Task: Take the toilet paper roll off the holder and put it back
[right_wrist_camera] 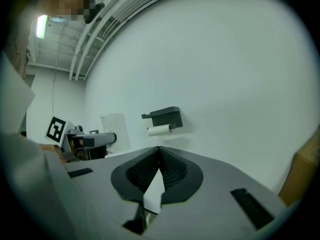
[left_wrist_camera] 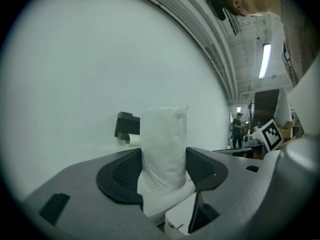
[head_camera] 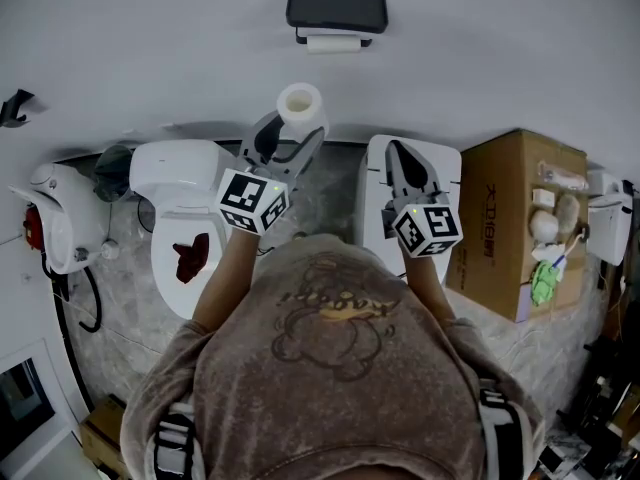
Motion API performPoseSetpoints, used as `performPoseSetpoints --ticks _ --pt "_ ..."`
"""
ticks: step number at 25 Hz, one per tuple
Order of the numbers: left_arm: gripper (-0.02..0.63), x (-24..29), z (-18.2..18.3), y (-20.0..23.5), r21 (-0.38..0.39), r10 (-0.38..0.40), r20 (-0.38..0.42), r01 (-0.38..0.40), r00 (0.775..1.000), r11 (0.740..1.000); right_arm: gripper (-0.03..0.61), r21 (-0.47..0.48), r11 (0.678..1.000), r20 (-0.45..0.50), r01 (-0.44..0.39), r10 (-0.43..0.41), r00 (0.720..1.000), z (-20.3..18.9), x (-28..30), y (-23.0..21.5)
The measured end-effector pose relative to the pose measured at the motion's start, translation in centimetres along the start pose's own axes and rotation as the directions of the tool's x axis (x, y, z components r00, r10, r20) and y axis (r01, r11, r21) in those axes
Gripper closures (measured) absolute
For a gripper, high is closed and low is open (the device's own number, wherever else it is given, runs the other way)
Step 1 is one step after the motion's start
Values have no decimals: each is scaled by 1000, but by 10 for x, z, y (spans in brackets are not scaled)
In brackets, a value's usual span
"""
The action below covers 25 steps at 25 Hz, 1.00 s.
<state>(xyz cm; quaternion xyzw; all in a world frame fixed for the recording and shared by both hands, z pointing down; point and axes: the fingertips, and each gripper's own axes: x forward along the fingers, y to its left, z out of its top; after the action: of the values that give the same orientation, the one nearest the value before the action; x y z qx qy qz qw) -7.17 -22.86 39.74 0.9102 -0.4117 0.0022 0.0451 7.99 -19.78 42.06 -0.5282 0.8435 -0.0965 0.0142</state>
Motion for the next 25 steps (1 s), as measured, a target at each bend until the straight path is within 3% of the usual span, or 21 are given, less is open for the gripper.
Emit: performPoseSetpoints --ticks 18,25 --pt "328 -2 -5 -6 16 -17 -22 17 1000 1000 580 10 1000 -3 2 -2 1000 -5 -1 2" --pt "328 4 28 2 56 -27 13 26 1000 998 580 14 1000 -4 4 -3 1000 -6 -2 1"
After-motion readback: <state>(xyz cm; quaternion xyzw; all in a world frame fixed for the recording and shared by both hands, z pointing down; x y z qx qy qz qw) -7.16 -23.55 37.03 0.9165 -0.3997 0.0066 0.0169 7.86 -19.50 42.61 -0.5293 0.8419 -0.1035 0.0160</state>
